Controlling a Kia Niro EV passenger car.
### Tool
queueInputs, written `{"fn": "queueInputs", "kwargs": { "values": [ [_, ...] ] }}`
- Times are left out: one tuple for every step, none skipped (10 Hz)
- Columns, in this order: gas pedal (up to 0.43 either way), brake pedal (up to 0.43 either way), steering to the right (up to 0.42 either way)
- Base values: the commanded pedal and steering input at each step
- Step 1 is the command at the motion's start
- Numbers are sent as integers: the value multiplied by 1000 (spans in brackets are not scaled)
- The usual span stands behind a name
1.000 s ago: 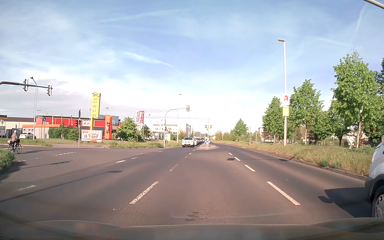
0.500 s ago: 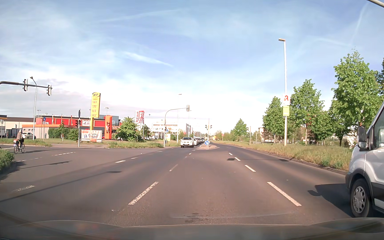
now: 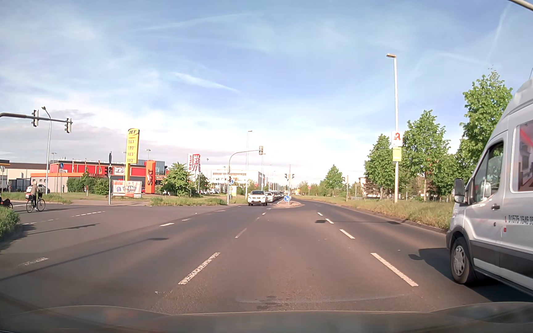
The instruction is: Follow the waypoints while adhering to traffic rules and regulations
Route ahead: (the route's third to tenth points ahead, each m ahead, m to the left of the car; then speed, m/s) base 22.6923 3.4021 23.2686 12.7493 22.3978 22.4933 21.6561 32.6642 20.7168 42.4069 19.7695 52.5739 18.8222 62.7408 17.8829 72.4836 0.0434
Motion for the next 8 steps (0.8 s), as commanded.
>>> {"fn": "queueInputs", "kwargs": {
  "values": [
    [0,177,-6],
    [0,195,-6],
    [0,213,-5],
    [0,232,-6],
    [0,244,-6],
    [0,262,-6],
    [0,280,-6],
    [0,287,-5]
  ]
}}
